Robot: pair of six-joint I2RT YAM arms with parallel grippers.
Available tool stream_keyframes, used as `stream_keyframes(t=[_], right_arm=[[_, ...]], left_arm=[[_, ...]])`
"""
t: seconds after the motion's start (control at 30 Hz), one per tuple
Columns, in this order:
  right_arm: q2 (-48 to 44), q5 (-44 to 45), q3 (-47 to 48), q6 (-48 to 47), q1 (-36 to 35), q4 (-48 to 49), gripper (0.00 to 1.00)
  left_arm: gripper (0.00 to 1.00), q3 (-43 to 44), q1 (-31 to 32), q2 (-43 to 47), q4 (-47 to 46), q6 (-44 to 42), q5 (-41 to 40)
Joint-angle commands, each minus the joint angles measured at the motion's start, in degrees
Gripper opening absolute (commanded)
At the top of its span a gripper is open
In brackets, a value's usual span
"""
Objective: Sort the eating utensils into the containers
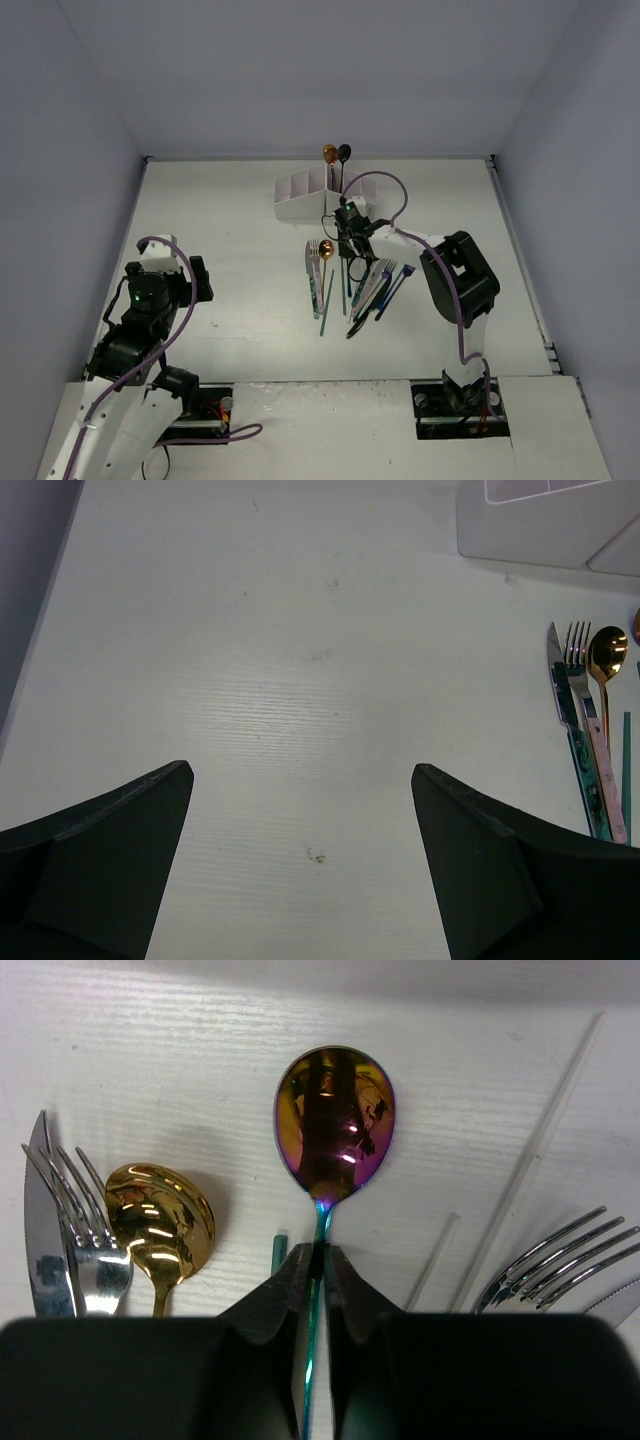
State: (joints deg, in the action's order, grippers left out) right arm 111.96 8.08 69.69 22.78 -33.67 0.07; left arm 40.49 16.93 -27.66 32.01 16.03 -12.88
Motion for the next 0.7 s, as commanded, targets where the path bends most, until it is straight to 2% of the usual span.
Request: stream_keyframes(t=[0.0,0.23,0.47,0.53,0.67], right_arm=[[-0.2,1.6,-1.0,2.4,0.2,-0.7,0.0],[-6.6,1.3,3.5,-0.9,0.3,-1.7,0.0],[-15.5,4.9,13.3,-5.5,0.1,-1.2,0.0],[-16.4,6.1,16.7,-7.5,0.2,0.3,0.0],[-16.8,8.0,20.0,-12.4,0.5,9.7,0.0]], left_arm=[[0.9,0.6,0.2,-0.9,-3.9,-0.7,0.2],[0.9,0.6,0.2,-0.9,-3.9,-0.7,0.2],[0.9,0.6,0.2,-0.8,-3.9,-0.7,0.1],[0.9,0.6,0.2,-0.7,-3.9,-0.7,0.1],[0.9,0.7,0.2,-0.9,-4.0,-0.7,0.0]])
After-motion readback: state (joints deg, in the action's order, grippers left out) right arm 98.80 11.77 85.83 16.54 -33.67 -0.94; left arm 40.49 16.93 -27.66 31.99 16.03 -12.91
